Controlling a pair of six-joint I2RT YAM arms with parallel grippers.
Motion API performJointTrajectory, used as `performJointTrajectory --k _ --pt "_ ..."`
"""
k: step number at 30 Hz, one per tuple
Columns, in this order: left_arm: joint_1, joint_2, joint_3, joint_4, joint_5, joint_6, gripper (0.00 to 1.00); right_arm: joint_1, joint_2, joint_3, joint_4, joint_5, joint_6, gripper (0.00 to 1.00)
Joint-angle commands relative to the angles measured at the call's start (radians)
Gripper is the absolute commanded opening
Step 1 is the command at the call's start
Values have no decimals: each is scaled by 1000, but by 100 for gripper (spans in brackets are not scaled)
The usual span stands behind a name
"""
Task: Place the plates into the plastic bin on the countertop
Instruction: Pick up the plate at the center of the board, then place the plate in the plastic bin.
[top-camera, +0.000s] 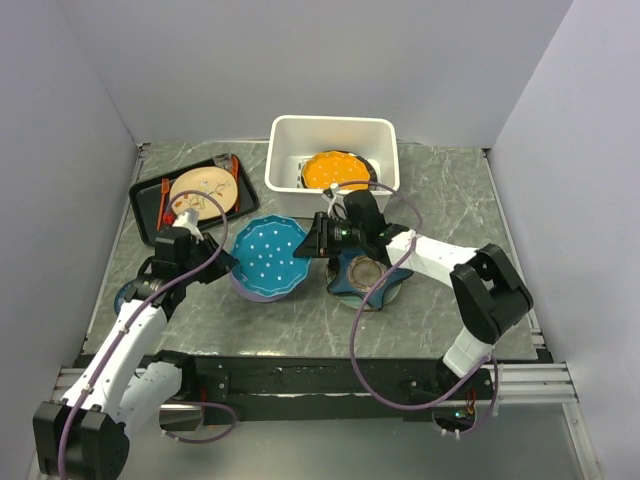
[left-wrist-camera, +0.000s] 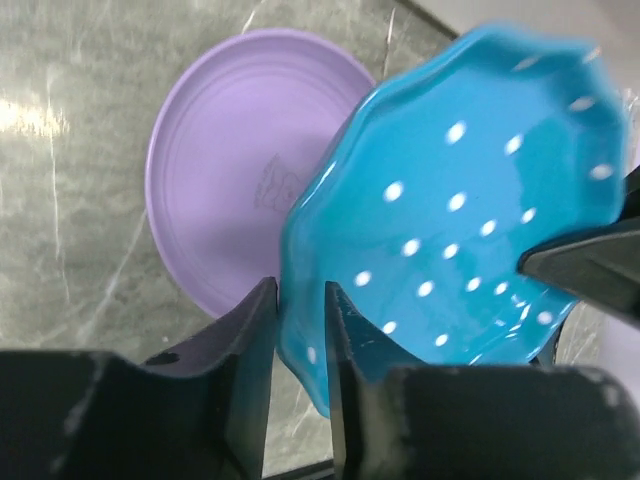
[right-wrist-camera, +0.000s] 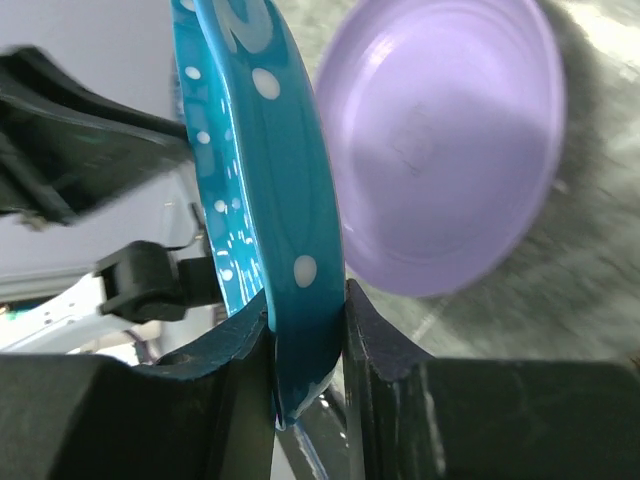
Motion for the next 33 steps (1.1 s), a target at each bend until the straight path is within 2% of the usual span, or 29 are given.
performJointTrajectory --k 1,6,7,10,16,25,33 --pt "-3 16 96 171 42 -10 33 3 -91 -16 -23 64 -56 0" --pt "-3 67 116 213 71 1 47 -7 -152 -54 -58 121 -65 0" --pt "-3 73 117 221 80 2 53 -7 -177 -62 -67 144 -67 0" --pt "-3 93 110 261 106 1 62 -13 -227 -96 -81 167 -61 0" --pt "-5 159 97 344 152 -4 74 -23 -336 -160 -95 196 -38 0" --pt "-34 240 119 387 122 2 87 -30 -467 -194 -138 222 -39 0" --pt "-39 268 134 379 102 8 94 -55 -545 -185 -208 250 -62 0"
